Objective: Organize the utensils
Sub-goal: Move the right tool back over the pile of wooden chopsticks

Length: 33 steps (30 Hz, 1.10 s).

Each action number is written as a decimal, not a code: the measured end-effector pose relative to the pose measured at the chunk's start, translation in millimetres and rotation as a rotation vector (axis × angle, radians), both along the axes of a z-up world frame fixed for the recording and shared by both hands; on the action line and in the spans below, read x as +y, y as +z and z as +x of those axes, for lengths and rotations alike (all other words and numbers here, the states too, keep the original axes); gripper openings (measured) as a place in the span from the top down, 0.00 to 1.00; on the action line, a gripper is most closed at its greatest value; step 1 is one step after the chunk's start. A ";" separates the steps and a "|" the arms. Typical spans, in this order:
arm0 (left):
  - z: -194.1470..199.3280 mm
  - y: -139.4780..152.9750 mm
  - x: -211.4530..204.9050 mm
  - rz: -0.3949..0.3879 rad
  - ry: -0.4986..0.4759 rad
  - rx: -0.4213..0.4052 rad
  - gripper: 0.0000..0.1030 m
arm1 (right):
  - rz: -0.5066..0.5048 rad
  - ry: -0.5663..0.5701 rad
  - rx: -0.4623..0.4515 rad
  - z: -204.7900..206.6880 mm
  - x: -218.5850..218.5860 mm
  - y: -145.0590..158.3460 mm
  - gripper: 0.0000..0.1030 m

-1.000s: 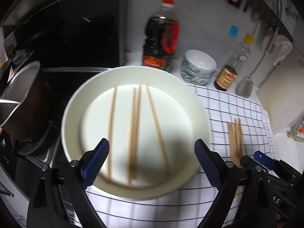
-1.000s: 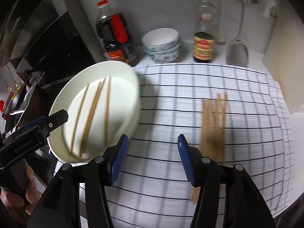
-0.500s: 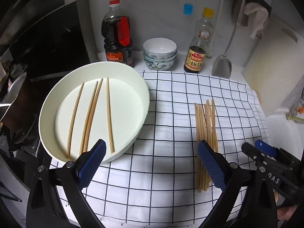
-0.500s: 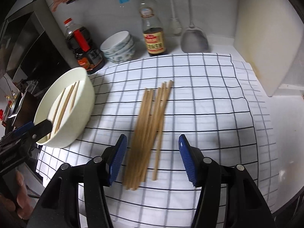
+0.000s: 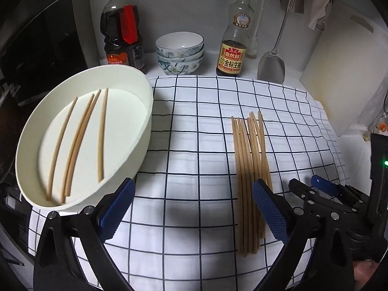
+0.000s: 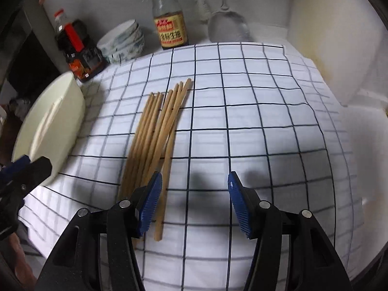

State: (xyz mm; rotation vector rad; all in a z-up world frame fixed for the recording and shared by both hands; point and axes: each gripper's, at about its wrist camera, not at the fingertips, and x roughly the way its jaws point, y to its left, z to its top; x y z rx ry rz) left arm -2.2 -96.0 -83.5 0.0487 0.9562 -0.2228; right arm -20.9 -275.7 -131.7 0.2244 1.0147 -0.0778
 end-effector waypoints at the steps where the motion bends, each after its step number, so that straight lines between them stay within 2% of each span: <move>1: 1.2 -4.4 -2.2 -0.001 -0.008 0.004 0.07 | 0.009 -0.001 -0.001 3.4 0.2 -2.3 0.47; 15: 20.1 -41.7 -1.1 0.018 0.025 0.039 0.07 | -0.012 0.059 -0.029 35.7 19.3 -21.6 0.47; 21: 25.3 -46.2 -5.2 0.012 0.022 0.047 0.07 | -0.031 0.091 -0.008 33.2 21.4 -21.4 0.47; 33: 34.0 -69.4 -24.5 0.045 -0.009 0.071 0.07 | -0.039 0.024 0.002 11.8 -7.2 -27.4 0.47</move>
